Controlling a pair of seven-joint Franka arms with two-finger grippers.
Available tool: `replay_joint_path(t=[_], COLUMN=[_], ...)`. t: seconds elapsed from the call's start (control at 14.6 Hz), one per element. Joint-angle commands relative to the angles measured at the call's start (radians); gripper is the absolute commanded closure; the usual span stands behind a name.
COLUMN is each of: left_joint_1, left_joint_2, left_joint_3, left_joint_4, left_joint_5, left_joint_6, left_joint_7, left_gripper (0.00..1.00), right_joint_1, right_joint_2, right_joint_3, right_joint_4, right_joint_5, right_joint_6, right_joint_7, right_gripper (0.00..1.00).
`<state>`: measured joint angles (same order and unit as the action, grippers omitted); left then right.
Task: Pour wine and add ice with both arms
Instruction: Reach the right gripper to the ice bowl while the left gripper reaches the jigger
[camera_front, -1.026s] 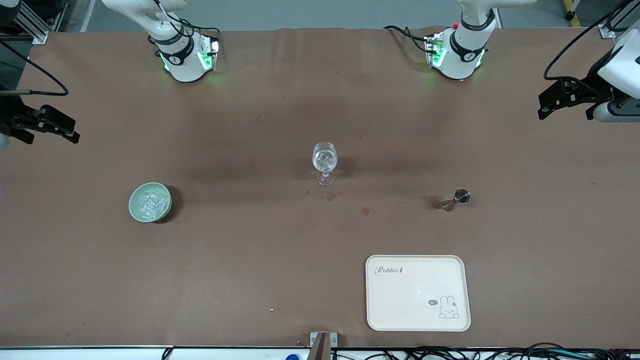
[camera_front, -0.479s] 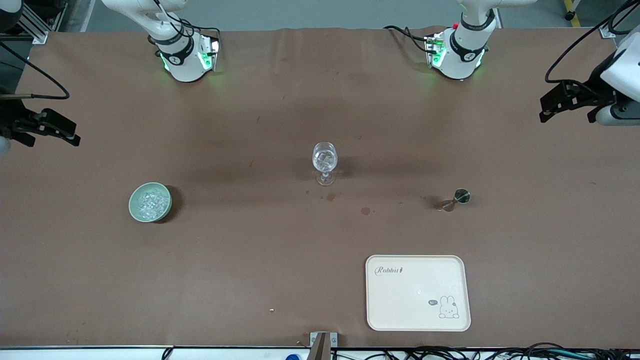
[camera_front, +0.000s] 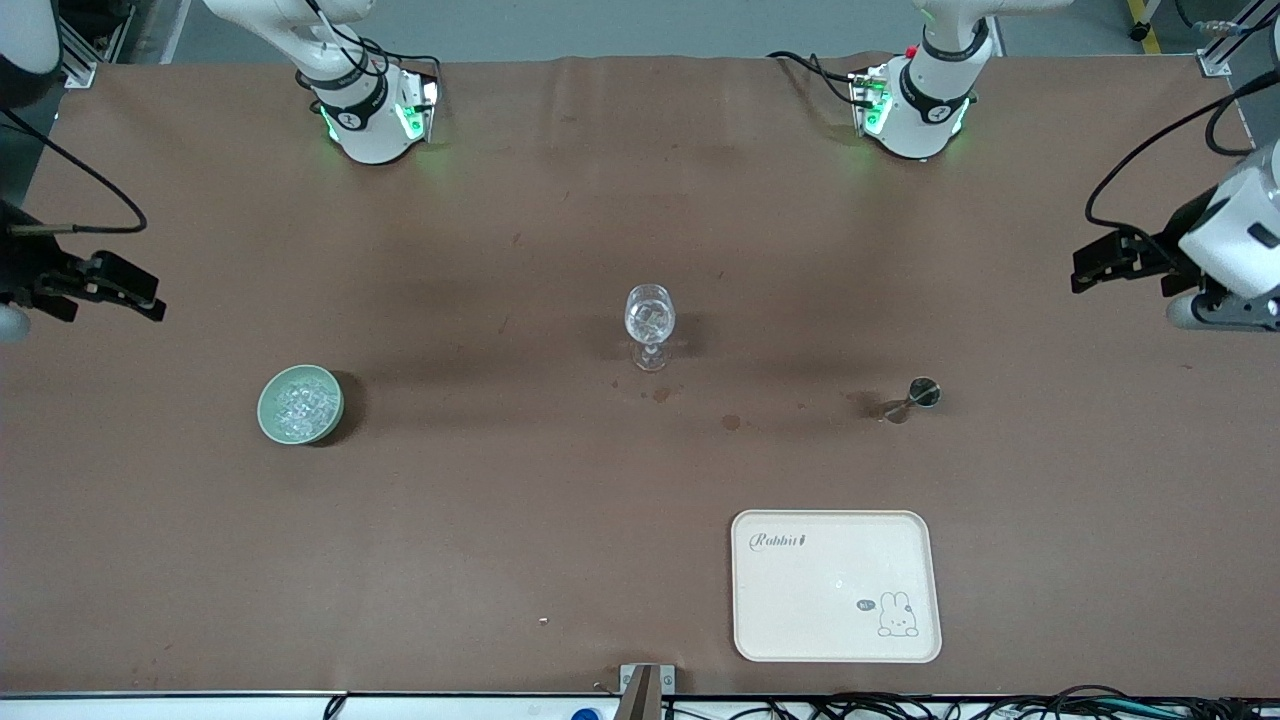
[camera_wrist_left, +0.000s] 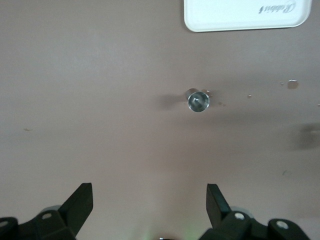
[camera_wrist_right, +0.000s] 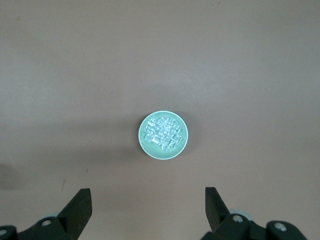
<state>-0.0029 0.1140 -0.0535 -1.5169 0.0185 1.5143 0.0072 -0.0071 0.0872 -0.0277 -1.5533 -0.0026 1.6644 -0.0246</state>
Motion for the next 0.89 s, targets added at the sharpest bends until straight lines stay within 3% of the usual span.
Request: replay_joint_path(t=[0.0,0.41,0.82], left_joint_1=[0.012,0.029,0.248], left_joint_2=[0.055,0.171,0.352], left_joint_3=[0.0,-0.002,-0.002], left_joint_4=[0.026,0.027,0.023], left_joint_5=[0.014,-0.023,-0.407], left_joint_6=[-0.008,-0.005,0.046], left_joint_7=[-0.06,-0.366,-0.451], left_gripper=[0.0,0.0,0.0], right_joint_1=[-0.03,-0.042,-0.059], right_joint_2=[0.049,0.083,0.147], right_joint_3=[0.002,0.002,0.002], right_joint_4=[-0.043,-0.275,-0.427], right_joint_5=[-0.004,-0.004,-0.004], right_joint_6=[0.089,0.408,0.593], right_joint_7=[-0.009,-0.012,-0.012], right_gripper=[0.0,0.0,0.0])
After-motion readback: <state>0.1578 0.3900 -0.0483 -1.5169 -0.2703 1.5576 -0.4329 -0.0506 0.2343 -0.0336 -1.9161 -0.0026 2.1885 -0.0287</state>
